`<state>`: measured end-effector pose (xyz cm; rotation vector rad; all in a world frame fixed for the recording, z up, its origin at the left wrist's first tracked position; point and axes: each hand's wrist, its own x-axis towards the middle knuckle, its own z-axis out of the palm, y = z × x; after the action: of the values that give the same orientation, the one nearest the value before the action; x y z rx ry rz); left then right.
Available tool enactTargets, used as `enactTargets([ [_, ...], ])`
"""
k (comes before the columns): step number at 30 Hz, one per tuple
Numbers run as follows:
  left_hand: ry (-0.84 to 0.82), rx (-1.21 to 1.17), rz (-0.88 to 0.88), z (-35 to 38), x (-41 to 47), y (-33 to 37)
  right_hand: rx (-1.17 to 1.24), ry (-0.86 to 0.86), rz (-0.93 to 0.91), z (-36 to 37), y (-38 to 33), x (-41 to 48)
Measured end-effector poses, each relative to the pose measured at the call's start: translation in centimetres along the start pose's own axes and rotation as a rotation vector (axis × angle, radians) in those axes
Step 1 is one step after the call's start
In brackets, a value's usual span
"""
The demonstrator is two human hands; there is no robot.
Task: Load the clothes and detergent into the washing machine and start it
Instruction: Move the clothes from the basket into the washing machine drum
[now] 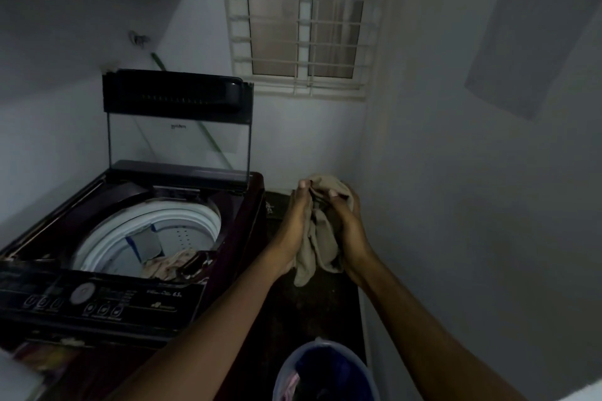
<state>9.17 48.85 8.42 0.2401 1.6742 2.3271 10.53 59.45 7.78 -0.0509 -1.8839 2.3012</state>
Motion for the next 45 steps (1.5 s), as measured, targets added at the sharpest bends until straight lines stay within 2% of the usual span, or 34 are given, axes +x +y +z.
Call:
enactTargets([
  [7,0.004,-0.101,-0.026,-4.8,0.2,1.5,-0.074,0.01,-0.024,5.5,0.5,0.4],
  [17,0.083,-0.027,-0.02,-11.2,2.3,3.7,-0.071,0.099,-0.11,12.1,2.9,3.7],
  [27,0.275,-0.179,0.014,-15.7,4.0,4.1,-0.048,-0.024,-0.031,16.4,5.0,6.7],
  [35,0.425,-0.045,0.071,-22.9,5.9,5.0,-0.093,-0.023,0.054,22.9,6.8,9.2],
  [40,0.421,0.17,0.114,-29.7,7.2,5.5,-0.31,0.083,0.115,28.0,9.8,11.2],
  [45,0.414,0.278,0.095,-36.8,9.2,5.9,-0.357,0.144,0.125,34.1,13.2,13.4],
])
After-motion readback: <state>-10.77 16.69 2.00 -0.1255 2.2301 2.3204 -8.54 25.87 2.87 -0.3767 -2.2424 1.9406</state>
